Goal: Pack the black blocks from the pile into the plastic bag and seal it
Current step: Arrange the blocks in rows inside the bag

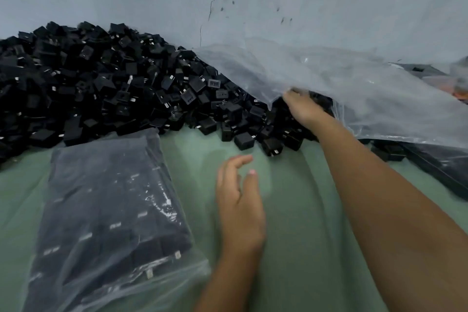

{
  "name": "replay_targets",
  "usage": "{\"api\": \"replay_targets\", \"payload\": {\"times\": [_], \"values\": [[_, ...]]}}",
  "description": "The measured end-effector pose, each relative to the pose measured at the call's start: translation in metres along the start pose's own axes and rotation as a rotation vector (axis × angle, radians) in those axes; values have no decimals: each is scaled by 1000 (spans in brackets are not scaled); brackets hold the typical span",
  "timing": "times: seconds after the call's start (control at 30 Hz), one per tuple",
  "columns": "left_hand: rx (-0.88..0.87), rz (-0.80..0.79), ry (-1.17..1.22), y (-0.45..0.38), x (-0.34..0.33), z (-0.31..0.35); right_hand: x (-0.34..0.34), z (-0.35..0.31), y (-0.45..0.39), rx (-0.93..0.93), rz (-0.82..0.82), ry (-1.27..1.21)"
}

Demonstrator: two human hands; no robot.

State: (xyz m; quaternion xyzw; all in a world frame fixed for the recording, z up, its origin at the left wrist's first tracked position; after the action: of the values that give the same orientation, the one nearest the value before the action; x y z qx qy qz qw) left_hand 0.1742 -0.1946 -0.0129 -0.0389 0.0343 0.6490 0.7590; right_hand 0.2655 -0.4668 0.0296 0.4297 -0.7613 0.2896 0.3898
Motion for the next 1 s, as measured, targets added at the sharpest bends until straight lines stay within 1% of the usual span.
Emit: {"api": "replay_targets", "payload": {"times": [0.07,0.1,0.17,0.27,0.37,0.43,0.53,0.6,0.67,0.73,0.8,0.83,0.93,1.0], "values": [[27,111,89,-7,13,-2,-2,2,0,-99,98,42],[52,141,145,-10,17,-4,-9,-8,0,-100,131,52],[98,149,233,-13,19,-11,-32,-40,3,-41,145,110],[101,136,192,-16,17,-11,-61,-81,23,52,176,226],[72,132,98,-17,17,-9,-76,-100,50,128,196,226],[62,85,29,-18,14,-9,-74,-108,71,185,252,160],[37,-17,-56,-20,4,-8,-64,-102,110,238,405,35],[19,-50,-81,-19,1,-7,-53,-83,132,169,514,-138],[6,-51,-130,-19,0,-6,-46,-65,152,50,592,-336],[-26,-45,-160,-18,1,-5,-46,-60,171,-26,616,-531],[-63,-52,-186,-14,3,-2,-45,-62,191,-56,646,-708],[-73,-62,-196,-11,3,0,-43,-62,202,-66,680,-733],[-102,-57,-173,3,9,5,-32,-66,234,-93,813,-630],[-180,-35,-138,23,18,17,-28,-73,251,-70,859,-632]]}}
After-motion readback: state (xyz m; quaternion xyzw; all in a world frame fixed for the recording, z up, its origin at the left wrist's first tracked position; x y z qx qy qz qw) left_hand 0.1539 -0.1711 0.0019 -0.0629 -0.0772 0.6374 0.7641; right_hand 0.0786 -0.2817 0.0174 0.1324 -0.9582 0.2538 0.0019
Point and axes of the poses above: each hand's wrist, its own y-axis away from the middle knuckle, its own x-axis out of the back of the hand, z = x × y, the point moved 9 cm from there along -y, towards the middle knuckle, and after that the axes turned 6 degrees about x, right-handed, at the moved point
